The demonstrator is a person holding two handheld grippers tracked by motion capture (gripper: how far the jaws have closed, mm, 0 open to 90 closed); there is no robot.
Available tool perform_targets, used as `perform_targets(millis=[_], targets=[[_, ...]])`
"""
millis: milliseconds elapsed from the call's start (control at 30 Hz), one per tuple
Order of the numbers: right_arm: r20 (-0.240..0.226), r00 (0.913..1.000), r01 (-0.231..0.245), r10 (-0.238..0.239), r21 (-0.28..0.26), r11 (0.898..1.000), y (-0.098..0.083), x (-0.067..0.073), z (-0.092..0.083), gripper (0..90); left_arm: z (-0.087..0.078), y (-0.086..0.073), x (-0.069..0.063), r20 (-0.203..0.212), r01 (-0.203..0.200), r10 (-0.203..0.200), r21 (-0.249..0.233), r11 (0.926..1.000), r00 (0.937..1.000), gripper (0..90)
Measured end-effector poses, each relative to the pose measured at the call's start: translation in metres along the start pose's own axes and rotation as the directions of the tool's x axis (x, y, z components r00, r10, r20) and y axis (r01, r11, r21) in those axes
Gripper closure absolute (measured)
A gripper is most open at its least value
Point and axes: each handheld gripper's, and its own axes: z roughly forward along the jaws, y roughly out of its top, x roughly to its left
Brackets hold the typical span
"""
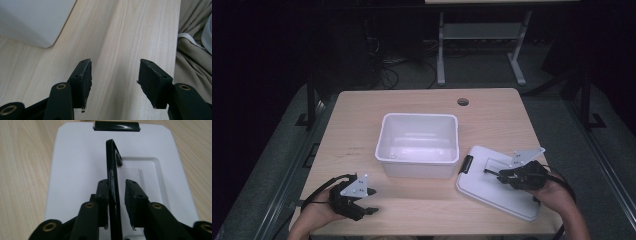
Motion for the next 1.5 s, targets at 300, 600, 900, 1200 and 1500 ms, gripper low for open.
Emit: perform_targets(millis=[300,600,900,1200,1500], targets=[[-0.008,0.9996,0.028,-0.028,0.033,0.999,0.007,-0.008,-0.002,82.1,0.0,0.0,0.0,0.007,0.015,-0.015,-0.012,0.9998,0.9999,43.3],[-0.035,0.9992,0.02,-0.02,0.02,1.0,0.006,-0.014,0.0,83.3,-0.002,0.001,0.0,0.005,0.012,-0.012,-0.024,0.9996,0.9999,43.5],[-0.057,0.9982,0.018,-0.018,0.005,1.0,0.006,-0.019,0.0,83.6,-0.003,0.0,0.0,0.004,0.019,-0.019,-0.029,0.9994,0.9998,43.6],[-0.06,0.9977,0.031,-0.031,-0.005,1.0,0.009,-0.019,-0.004,83.7,-0.004,-0.001,0.002,0.006,0.014,-0.014,-0.034,0.9993,0.9999,42.4],[-0.047,0.9984,0.031,-0.031,-0.019,0.999,0.011,-0.017,-0.017,83.7,-0.003,0.001,0.003,0.012,0.009,-0.008,-0.044,0.999,0.9999,41.3]])
